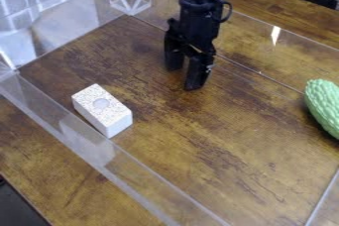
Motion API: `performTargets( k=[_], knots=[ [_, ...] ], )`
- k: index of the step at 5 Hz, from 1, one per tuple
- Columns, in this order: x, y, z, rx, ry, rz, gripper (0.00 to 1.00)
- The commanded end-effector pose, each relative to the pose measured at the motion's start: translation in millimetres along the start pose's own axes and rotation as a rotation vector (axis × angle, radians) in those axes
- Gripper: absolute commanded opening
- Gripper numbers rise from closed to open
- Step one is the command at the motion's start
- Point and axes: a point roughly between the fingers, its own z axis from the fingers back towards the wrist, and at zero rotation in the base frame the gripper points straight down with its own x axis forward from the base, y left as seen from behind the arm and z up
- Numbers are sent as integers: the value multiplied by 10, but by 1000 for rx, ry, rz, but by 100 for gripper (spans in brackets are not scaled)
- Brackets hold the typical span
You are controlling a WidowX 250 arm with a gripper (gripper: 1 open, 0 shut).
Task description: Put the white object in the blue tray
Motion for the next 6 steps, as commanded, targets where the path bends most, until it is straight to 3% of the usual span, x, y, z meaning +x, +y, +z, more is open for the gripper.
performTargets(
  k=[1, 3, 6],
  knots=[
    [-27, 37, 119, 21, -28, 0, 100],
    [-172, 35, 193, 32, -22, -3, 100],
    [-283, 29, 212, 32, -21, -8, 100]
  ],
)
